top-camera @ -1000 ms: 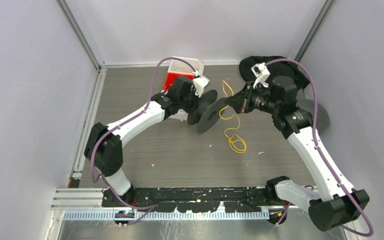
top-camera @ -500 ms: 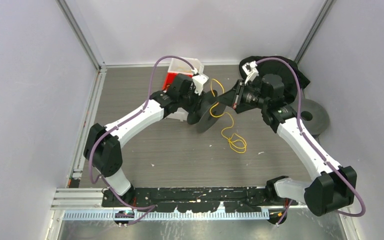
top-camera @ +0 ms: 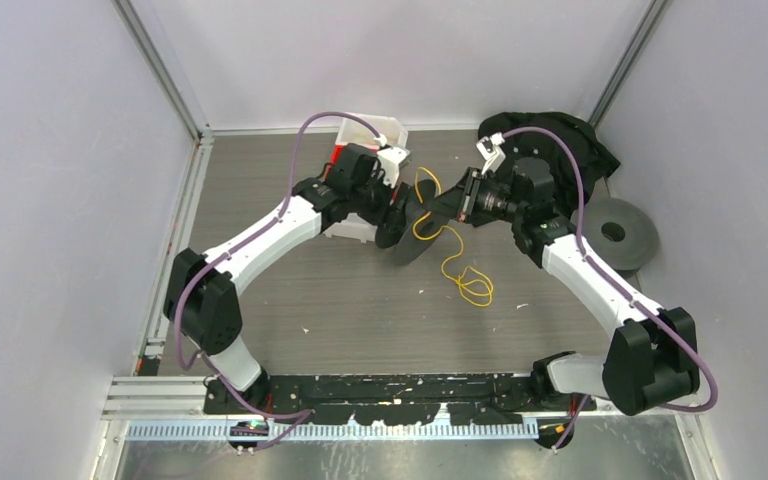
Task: Wrap the cables
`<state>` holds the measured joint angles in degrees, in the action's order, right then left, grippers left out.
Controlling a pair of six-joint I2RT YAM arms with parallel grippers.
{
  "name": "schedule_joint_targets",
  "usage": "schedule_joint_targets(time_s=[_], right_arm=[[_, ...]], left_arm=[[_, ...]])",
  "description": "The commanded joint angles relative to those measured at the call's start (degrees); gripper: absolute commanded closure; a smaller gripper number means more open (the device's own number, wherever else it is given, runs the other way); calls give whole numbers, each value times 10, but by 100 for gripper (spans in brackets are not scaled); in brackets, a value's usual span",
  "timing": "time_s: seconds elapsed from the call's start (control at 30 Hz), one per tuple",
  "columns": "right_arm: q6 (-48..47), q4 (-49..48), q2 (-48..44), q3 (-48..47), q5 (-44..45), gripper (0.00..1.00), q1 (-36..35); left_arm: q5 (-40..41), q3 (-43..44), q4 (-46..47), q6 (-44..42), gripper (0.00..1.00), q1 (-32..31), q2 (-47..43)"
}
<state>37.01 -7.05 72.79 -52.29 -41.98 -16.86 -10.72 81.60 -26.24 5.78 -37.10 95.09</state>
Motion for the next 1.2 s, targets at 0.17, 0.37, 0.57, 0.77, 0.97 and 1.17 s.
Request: schedule_joint_targets(time_s=[0.17,0.37,0.57,0.77,0.97,1.17], right_arm=[[34,-101,17,16,-15,99,-1],[36,-110,40,8,-12,99,-17],[34,-116,53,9,-8,99,-27],[34,-121,61,17,-8,99,-29],[39,-128,65,19,-10,99,-29],[38,-129,67,25,-9,99,-29]], left_arm=[[-82,-10,22,49,32,34,-57],[-137,-8,39,94,30,59,-56],[-154,-16,64,119,29,59,-47],[-149,-30,114,143,30,58,-40],[-112,-41,146,161,31,50,-29],[-89,-39,165,155,34,41,-13]])
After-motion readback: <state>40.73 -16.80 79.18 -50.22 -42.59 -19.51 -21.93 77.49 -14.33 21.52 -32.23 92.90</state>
